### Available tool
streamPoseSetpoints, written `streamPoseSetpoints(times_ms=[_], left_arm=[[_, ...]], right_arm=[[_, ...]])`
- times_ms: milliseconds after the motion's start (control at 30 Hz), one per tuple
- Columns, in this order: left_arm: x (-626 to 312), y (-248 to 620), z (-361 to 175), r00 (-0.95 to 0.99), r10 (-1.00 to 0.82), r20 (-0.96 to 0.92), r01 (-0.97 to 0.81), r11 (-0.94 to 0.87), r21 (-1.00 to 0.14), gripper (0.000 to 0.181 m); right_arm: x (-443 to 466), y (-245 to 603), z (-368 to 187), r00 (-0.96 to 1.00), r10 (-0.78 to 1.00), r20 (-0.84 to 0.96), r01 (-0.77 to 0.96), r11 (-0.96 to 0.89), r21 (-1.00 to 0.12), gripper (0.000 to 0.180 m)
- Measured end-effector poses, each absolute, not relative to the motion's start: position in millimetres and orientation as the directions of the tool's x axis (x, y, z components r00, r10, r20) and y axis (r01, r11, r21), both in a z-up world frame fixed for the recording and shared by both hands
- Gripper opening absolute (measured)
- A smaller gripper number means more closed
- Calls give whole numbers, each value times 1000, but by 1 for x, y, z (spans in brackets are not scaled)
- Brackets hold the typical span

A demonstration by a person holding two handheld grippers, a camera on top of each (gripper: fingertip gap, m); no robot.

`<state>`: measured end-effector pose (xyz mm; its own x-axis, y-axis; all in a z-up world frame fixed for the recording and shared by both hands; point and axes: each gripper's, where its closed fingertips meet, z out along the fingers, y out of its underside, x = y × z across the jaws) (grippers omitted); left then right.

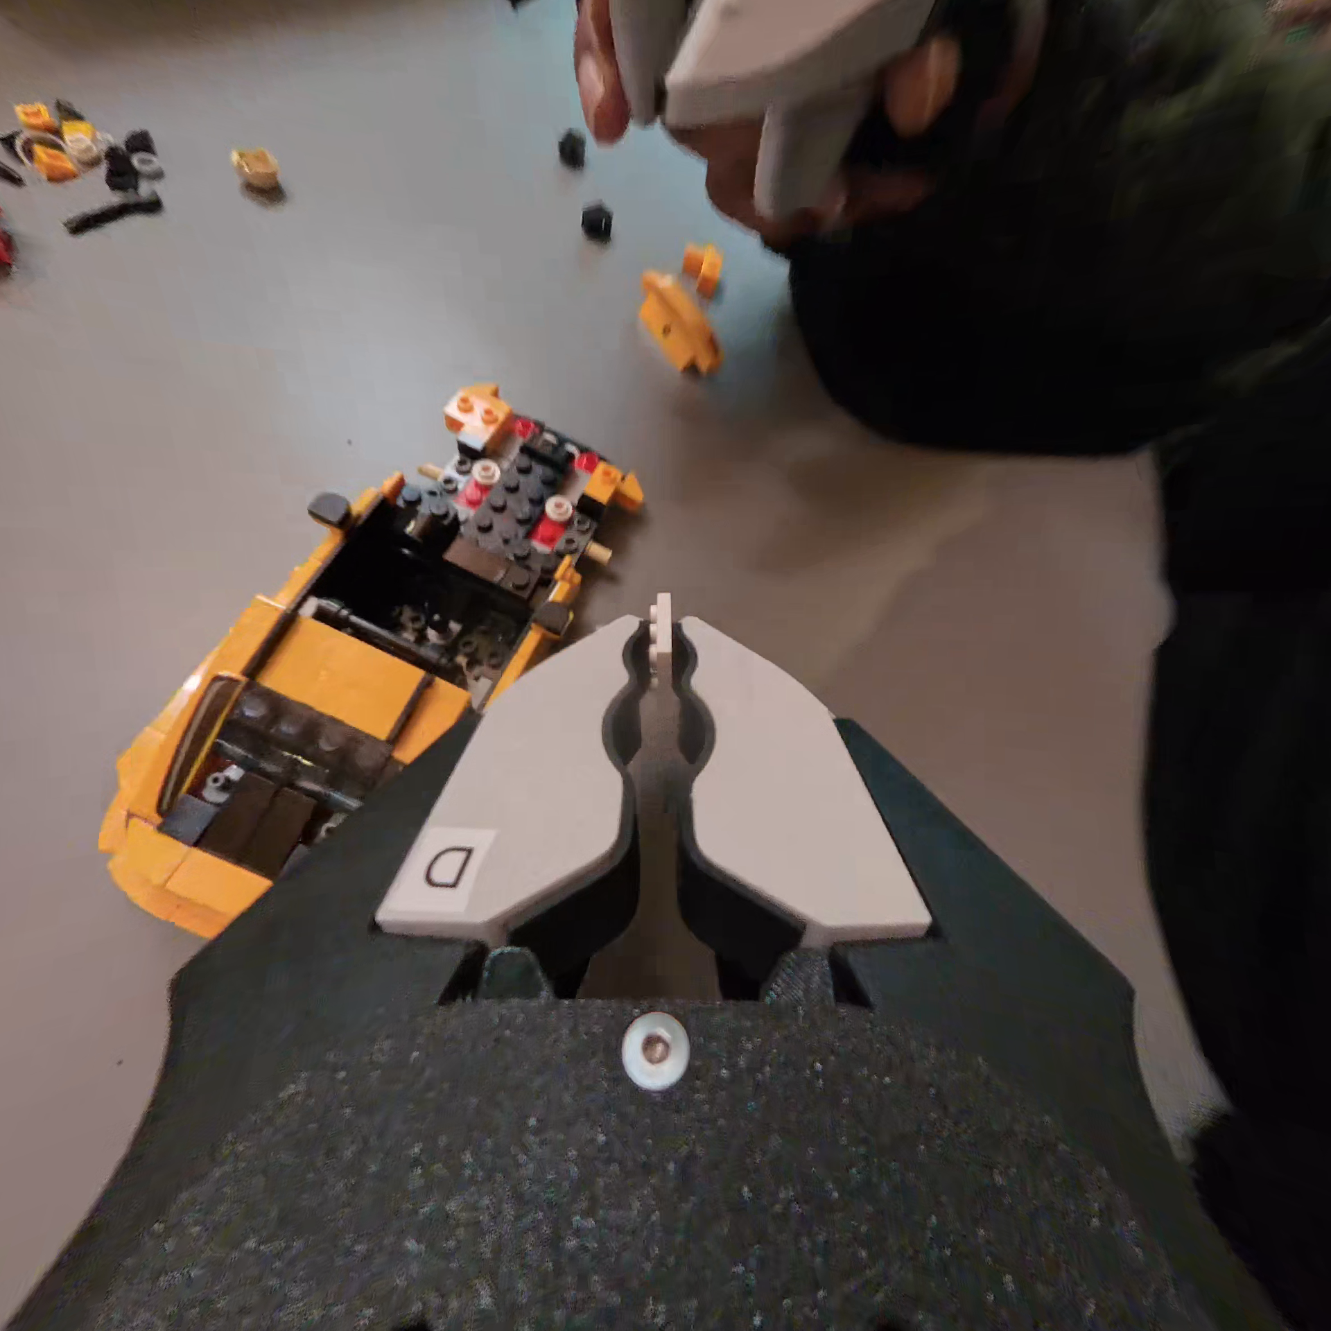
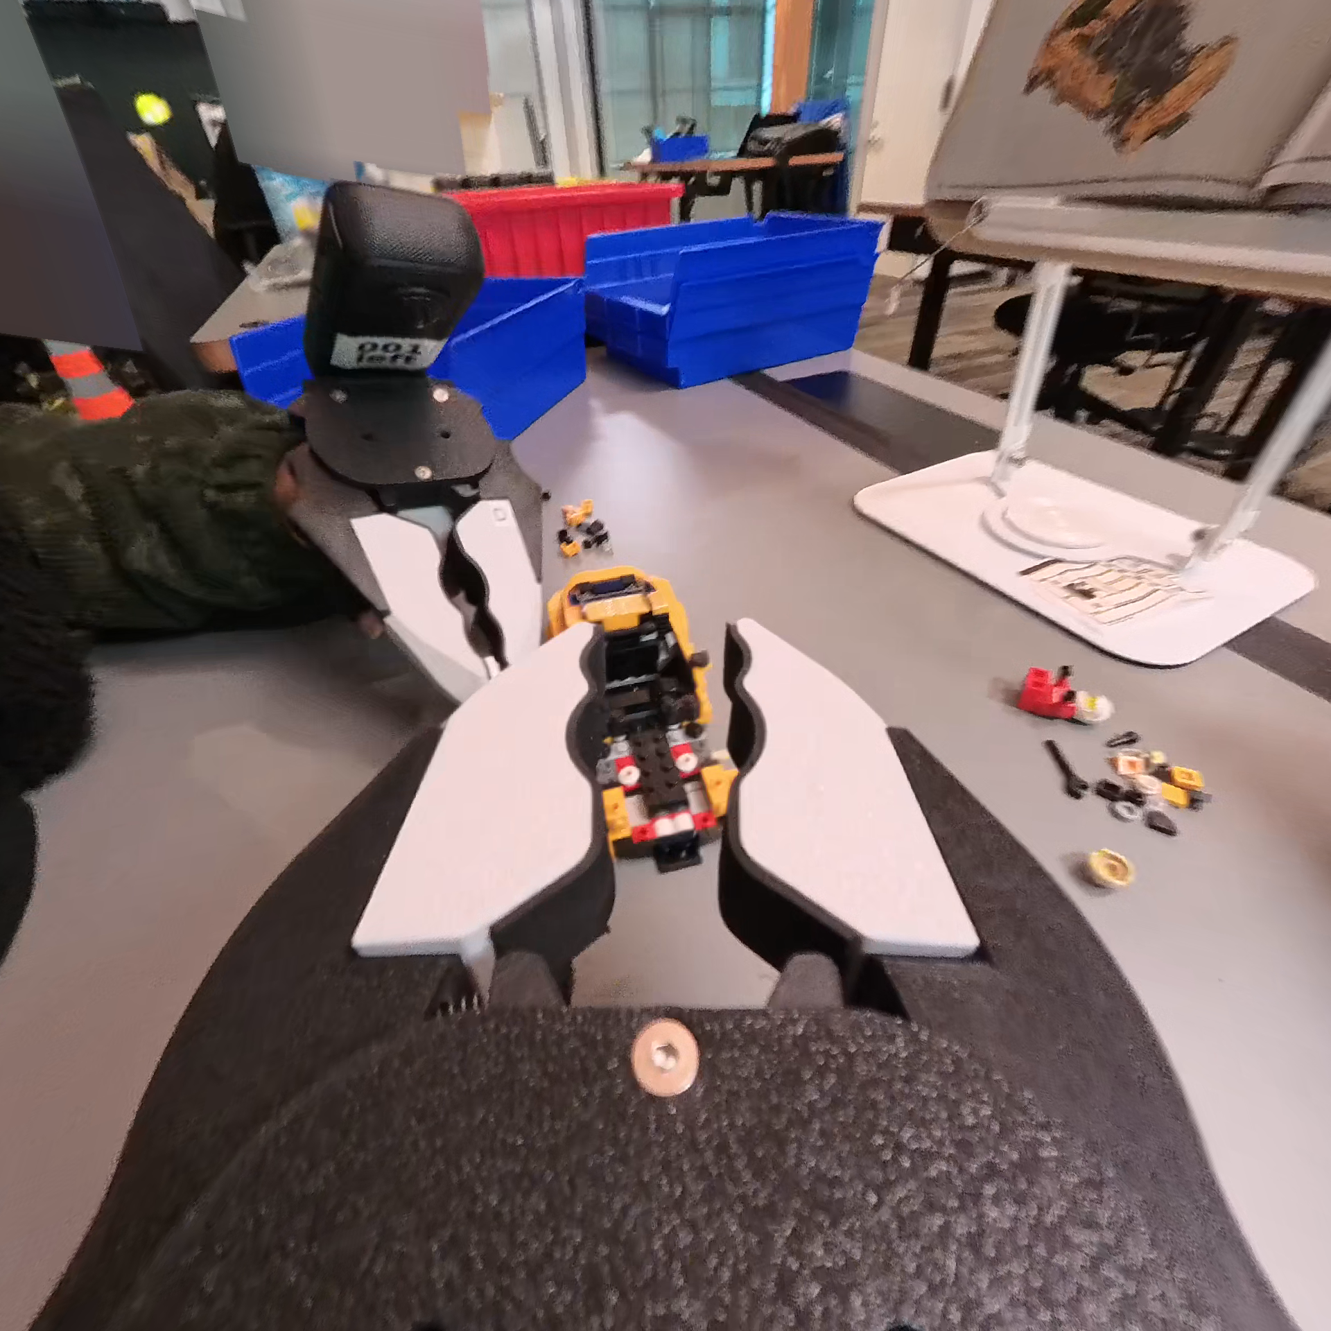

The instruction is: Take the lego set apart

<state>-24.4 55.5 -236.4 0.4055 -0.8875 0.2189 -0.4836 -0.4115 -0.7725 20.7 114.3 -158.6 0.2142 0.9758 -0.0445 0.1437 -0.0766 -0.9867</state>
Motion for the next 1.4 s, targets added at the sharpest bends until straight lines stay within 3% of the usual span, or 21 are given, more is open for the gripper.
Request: streamPoseSetpoints(times_ms=[233, 433, 700, 933, 1167, 1400], left_arm=[[-26, 55, -263, 392, -920, -4, -669, -283, -687, 5], [-25, 48, -263, 339, -941, -23, -705, -237, -668, 24], [-57, 47, -259, 341, -939, -49, -745, -238, -623, 27], [-54, 44, -268, 334, -942, -29, -745, -245, -620, 28], [-46, 35, -269, 300, -954, 25, -732, -247, -635, 13], [-41, 28, -268, 268, -962, 46, -736, -235, -635, 21]], right_arm=[[7, 74, -217, 32, 999, -37, 486, -48, -873, 31], [-11, 51, -251, 61, 998, -14, 694, -53, -718, 34], [-25, 56, -266, 156, 988, 22, 758, -105, -644, 30], [-29, 44, -266, 31, 999, 31, 761, -4, -649, 20], [-24, 40, -252, 3, 1000, -10, 705, -9, -709, 19], [-28, 32, -256, -21, 1000, -15, 718, 4, -696, 19]])
